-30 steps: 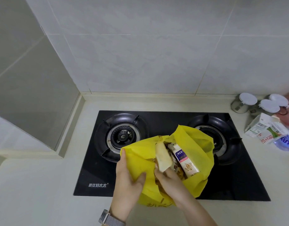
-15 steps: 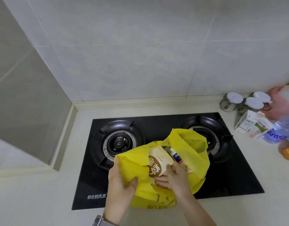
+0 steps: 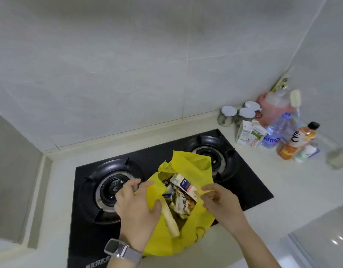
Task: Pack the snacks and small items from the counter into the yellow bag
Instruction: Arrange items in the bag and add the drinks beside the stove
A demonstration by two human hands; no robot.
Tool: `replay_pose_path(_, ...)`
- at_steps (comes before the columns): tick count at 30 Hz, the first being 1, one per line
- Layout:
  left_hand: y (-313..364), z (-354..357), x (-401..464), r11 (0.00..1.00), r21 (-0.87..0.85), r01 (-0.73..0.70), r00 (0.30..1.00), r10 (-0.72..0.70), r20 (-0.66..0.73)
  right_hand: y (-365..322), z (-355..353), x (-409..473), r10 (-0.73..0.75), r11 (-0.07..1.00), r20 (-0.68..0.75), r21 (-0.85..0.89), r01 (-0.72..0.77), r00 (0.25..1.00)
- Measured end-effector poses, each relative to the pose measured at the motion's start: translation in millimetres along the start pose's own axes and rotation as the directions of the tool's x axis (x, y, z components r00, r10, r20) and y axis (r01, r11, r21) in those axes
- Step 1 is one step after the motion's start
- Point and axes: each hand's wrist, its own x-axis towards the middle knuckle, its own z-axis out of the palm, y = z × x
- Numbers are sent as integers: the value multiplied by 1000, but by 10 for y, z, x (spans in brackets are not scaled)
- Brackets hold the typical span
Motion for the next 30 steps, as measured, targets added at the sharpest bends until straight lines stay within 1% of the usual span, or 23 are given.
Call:
replay_pose_path(3,176,43,66,985,43,-169,980,163,116,106,-251,-47,-96,976,-3,-196,93,995)
replay_pose_path(5,296,83,106,965,44,-258,954,248,168,195,-431,-39,-121,944,2,-309,116,993)
replay_pose_path(8,523,180,127,932,55,-358,918,341,202,315,-752,-16,-143,886,-28,-449,115,989)
replay_pose_path(10,714,267,105,917,58,-395,894,369,255,396,-971,-12,-149,858,-41,-502,109,988)
replay_pose_path(14,1149,549,29,879,79,-469,826,405,392,639,-1428,19,-143,855,-98,-513,73,985)
replay_pose_path(20,2020,1091,-195,871,51,-489,803,426,417,1132,-2292,24,-110,837,-156,-547,7,982)
replay_pose_path(25,2745,1595,-393,855,7,-519,752,453,478,1553,-3044,-7,-48,815,-181,-575,-66,982)
replay_pose_path(30,3253,1999,-523,859,-55,-510,713,457,532,1900,-3561,22,9,810,-207,-572,-128,978)
